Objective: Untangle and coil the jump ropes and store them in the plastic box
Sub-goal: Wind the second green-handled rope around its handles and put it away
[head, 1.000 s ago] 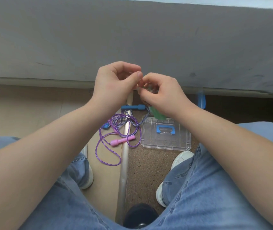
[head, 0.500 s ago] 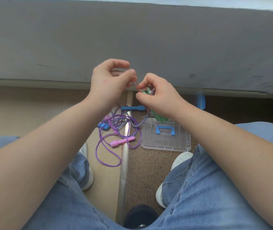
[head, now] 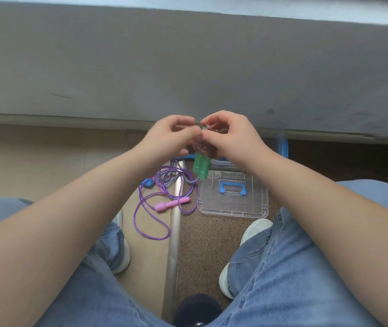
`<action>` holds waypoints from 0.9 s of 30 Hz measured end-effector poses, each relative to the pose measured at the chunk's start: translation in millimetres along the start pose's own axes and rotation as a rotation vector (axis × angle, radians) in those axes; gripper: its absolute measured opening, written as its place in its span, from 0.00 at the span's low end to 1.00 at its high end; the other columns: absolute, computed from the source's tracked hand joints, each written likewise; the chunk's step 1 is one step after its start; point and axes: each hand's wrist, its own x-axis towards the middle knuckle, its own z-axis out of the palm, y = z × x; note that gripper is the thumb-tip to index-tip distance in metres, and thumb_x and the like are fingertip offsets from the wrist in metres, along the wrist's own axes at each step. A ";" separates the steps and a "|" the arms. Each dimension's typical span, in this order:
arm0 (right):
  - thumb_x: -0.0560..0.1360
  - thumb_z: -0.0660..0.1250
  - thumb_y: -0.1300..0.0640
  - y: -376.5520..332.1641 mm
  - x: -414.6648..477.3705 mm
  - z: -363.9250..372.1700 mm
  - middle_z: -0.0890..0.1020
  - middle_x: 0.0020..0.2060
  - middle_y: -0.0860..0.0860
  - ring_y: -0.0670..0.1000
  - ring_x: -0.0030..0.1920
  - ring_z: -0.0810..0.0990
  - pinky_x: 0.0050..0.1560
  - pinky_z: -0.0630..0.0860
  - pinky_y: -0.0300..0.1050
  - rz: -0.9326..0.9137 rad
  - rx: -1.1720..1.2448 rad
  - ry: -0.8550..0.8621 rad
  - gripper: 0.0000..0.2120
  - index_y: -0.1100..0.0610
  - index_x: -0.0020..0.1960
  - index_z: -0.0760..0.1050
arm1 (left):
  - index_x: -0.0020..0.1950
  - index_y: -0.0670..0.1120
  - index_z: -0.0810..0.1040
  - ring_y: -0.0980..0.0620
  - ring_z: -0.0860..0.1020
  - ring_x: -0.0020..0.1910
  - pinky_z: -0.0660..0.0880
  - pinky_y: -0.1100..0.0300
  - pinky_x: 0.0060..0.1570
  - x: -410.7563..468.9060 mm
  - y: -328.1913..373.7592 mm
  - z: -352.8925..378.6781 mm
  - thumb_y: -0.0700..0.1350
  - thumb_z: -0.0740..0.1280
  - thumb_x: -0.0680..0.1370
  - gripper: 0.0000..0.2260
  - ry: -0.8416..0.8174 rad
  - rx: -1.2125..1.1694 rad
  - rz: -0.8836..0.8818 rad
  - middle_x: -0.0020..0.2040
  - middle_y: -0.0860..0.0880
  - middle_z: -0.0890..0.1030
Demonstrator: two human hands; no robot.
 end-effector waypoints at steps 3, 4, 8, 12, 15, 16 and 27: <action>0.71 0.74 0.55 -2.3 0.5 -3.9 0.84 0.45 0.54 0.60 0.49 0.85 0.46 0.83 0.61 0.068 0.173 0.044 0.08 0.52 0.50 0.82 | 0.62 0.52 0.76 0.52 0.83 0.53 0.81 0.53 0.52 -3.1 -8.0 0.8 0.48 0.72 0.77 0.14 -0.165 0.062 -0.133 0.58 0.48 0.82; 0.74 0.73 0.59 -3.7 0.7 -5.6 0.83 0.46 0.55 0.61 0.49 0.84 0.43 0.84 0.59 0.095 0.228 0.051 0.06 0.55 0.51 0.82 | 0.62 0.52 0.76 0.51 0.83 0.52 0.81 0.51 0.53 -4.8 -8.8 1.6 0.48 0.72 0.77 0.14 -0.212 0.064 -0.146 0.58 0.47 0.83; 0.78 0.68 0.63 -6.9 4.8 -13.5 0.82 0.45 0.53 0.55 0.47 0.82 0.40 0.85 0.53 0.199 0.376 0.074 0.04 0.58 0.51 0.80 | 0.67 0.47 0.74 0.53 0.84 0.45 0.83 0.53 0.51 -6.6 -9.3 8.5 0.39 0.70 0.78 0.18 -0.245 0.046 -0.088 0.47 0.47 0.84; 0.79 0.67 0.58 -1.0 19.0 -30.6 0.83 0.49 0.57 0.54 0.51 0.83 0.43 0.85 0.51 0.332 0.328 0.100 0.05 0.58 0.50 0.81 | 0.63 0.46 0.77 0.56 0.85 0.45 0.82 0.60 0.46 9.6 -5.8 9.1 0.37 0.70 0.78 0.15 -0.117 0.009 -0.085 0.51 0.47 0.84; 0.80 0.66 0.55 11.8 30.0 -43.1 0.83 0.49 0.56 0.53 0.50 0.82 0.46 0.84 0.50 0.435 0.315 0.119 0.07 0.57 0.50 0.81 | 0.60 0.44 0.78 0.52 0.85 0.47 0.82 0.60 0.47 29.4 -7.6 11.4 0.36 0.70 0.77 0.13 -0.020 -0.093 -0.138 0.54 0.44 0.82; 0.80 0.66 0.56 18.6 34.1 -46.4 0.83 0.49 0.56 0.53 0.50 0.82 0.46 0.84 0.50 0.462 0.323 0.124 0.06 0.57 0.51 0.81 | 0.61 0.43 0.78 0.52 0.84 0.46 0.82 0.62 0.45 36.8 -9.4 14.4 0.35 0.70 0.77 0.13 -0.007 -0.132 -0.161 0.54 0.44 0.81; 0.77 0.67 0.64 111.3 79.9 -49.7 0.84 0.46 0.59 0.56 0.46 0.86 0.47 0.85 0.50 0.678 0.423 0.384 0.02 0.61 0.49 0.78 | 0.65 0.43 0.75 0.47 0.80 0.55 0.82 0.56 0.52 111.6 -85.8 85.1 0.37 0.65 0.80 0.14 -0.024 -0.289 -0.369 0.57 0.43 0.79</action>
